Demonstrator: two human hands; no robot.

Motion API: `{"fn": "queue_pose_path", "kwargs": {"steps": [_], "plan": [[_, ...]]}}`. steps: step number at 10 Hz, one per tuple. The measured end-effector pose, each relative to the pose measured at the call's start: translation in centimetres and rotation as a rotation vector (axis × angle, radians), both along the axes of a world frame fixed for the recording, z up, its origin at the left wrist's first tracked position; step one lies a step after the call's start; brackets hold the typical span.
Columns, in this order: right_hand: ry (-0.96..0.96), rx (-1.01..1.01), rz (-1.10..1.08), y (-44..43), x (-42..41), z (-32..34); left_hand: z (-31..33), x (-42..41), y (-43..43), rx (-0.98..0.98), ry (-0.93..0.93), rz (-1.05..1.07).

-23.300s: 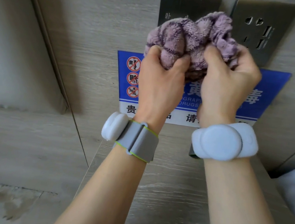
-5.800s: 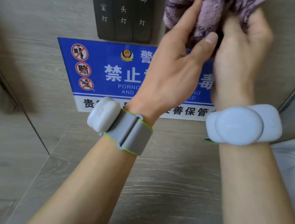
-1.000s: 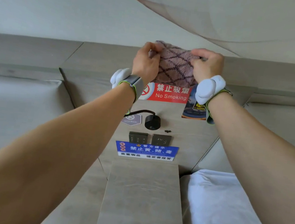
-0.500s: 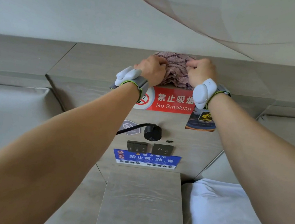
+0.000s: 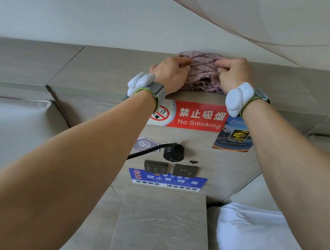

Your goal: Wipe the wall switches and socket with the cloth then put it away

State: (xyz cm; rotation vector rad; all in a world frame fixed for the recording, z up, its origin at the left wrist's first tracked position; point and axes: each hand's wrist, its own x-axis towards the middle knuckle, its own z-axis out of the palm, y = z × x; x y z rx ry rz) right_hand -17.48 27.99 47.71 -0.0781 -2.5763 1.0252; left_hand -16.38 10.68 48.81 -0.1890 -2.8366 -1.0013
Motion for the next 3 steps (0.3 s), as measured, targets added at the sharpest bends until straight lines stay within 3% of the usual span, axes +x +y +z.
{"fn": "queue_pose_path", "kwargs": {"steps": [1, 3], "plan": [[0.038, -0.081, 0.015, -0.1, 0.9, 0.5, 0.2, 0.5, -0.4, 0.074, 0.012, 0.026], [0.071, -0.109, 0.014, -0.1, 5.2, 0.6, -0.5, 5.0, -0.9, -0.021, 0.054, 0.148]]}}
